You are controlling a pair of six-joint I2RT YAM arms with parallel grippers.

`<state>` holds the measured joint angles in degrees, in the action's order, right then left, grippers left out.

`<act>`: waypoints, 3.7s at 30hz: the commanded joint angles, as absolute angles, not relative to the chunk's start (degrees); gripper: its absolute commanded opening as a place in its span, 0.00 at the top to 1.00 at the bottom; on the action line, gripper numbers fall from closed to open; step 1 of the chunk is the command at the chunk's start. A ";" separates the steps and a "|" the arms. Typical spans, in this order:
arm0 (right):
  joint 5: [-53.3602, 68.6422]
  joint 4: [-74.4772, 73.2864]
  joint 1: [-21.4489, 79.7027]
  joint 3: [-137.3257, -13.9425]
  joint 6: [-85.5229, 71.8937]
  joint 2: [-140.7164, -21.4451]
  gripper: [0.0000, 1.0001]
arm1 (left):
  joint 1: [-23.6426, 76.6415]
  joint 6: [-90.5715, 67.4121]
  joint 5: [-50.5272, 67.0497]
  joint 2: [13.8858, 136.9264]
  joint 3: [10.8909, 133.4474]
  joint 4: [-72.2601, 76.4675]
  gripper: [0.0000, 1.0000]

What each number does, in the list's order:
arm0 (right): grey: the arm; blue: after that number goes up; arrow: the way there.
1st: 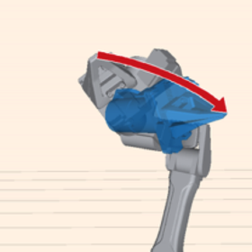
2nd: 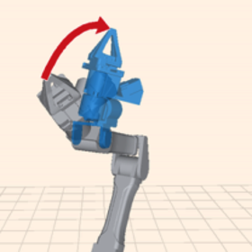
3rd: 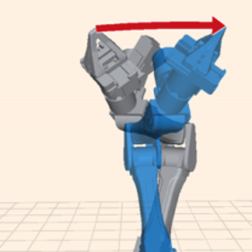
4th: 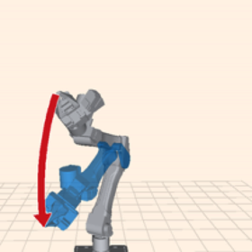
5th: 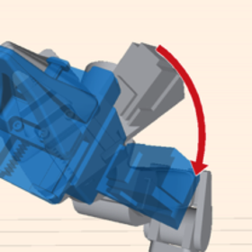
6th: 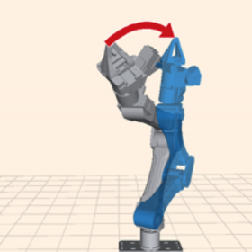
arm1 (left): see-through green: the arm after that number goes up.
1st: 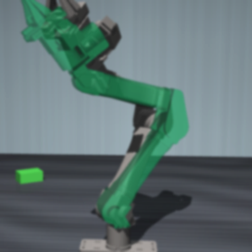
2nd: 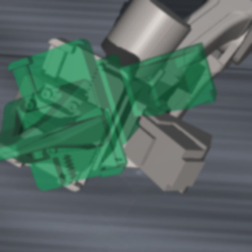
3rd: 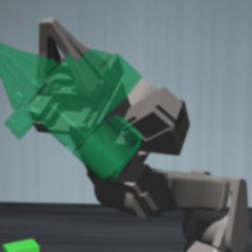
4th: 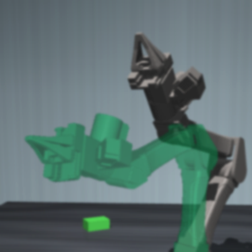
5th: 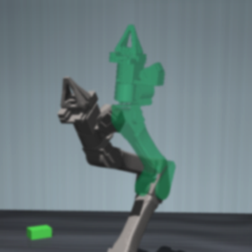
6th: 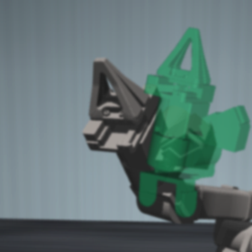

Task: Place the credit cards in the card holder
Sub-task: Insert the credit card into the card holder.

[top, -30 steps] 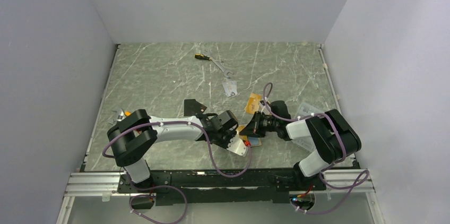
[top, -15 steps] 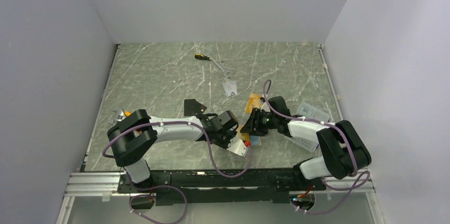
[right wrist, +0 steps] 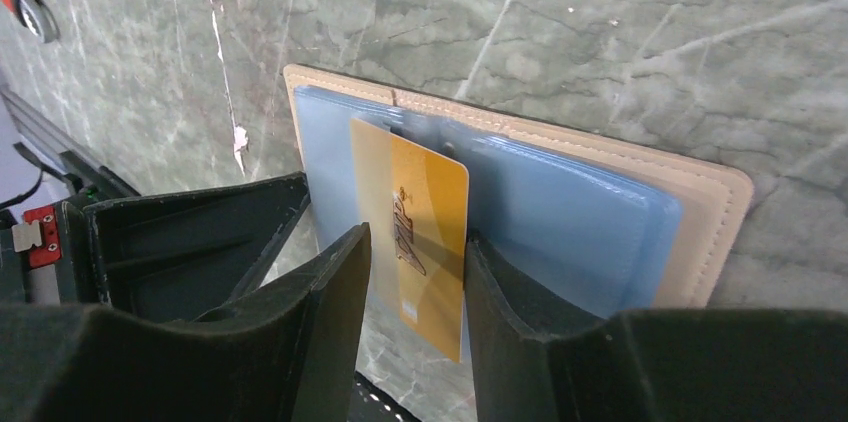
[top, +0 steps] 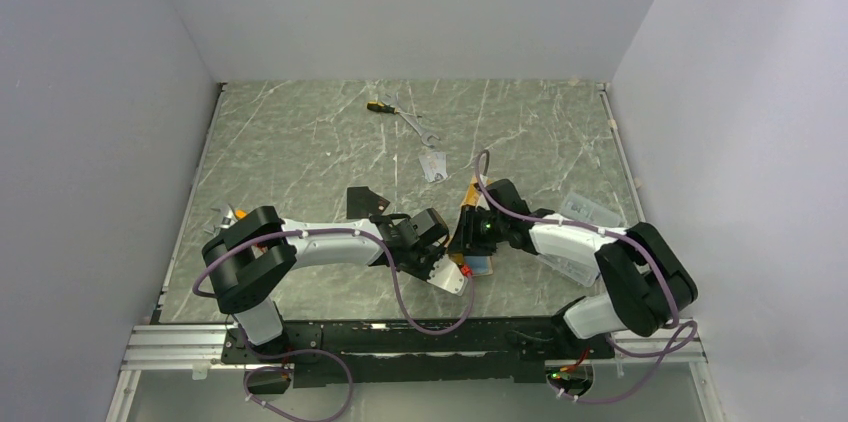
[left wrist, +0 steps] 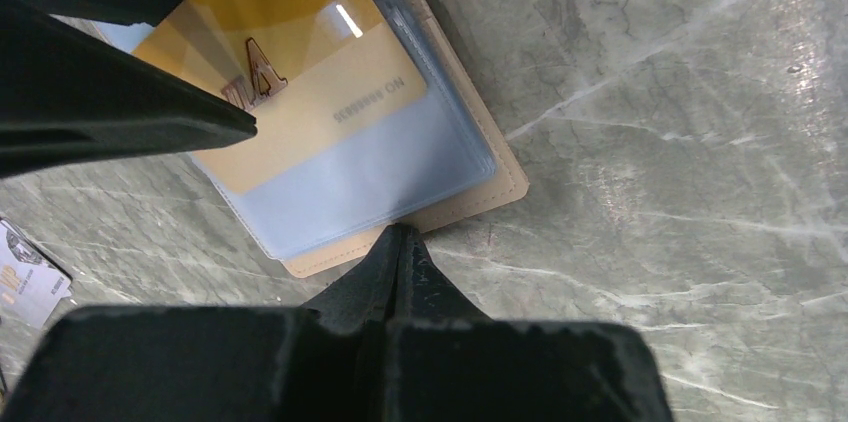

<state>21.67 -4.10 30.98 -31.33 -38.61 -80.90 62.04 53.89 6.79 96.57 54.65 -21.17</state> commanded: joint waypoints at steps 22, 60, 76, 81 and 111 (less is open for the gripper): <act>18.62 -10.42 37.13 -35.91 -38.42 -84.41 0.49 | 62.49 54.00 7.57 95.25 53.60 -23.46 1.00; 16.75 -10.66 34.78 -35.01 -39.99 -83.82 1.00 | 62.49 54.68 6.94 94.64 52.51 -23.79 1.00; 15.74 -10.94 39.53 -38.30 -41.10 -85.64 1.00 | 62.49 54.91 7.21 94.66 52.75 -23.89 1.00; 14.80 -14.09 36.72 -38.14 -39.14 -82.88 1.00 | 62.49 55.18 6.97 94.40 52.17 -23.99 1.00; 21.32 -15.94 28.32 -37.65 -35.95 -75.13 0.71 | 60.64 52.65 7.68 93.42 54.66 -25.52 1.00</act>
